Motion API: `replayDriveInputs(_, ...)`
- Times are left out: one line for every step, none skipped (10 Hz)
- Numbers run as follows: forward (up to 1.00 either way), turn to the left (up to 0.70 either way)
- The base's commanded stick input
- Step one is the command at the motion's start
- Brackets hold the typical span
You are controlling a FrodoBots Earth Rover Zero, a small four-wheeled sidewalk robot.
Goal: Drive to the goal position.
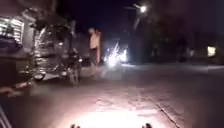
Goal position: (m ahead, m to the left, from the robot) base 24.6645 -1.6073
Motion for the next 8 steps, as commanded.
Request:
replayDriveInputs(0.85, 0.00)
replayDriveInputs(0.85, 0.00)
replayDriveInputs(0.85, 0.00)
replayDriveInputs(0.32, 0.00)
replayDriveInputs(0.00, 0.00)
replayDriveInputs(0.00, 0.00)
replayDriveInputs(0.00, 0.00)
replayDriveInputs(0.00, 0.00)
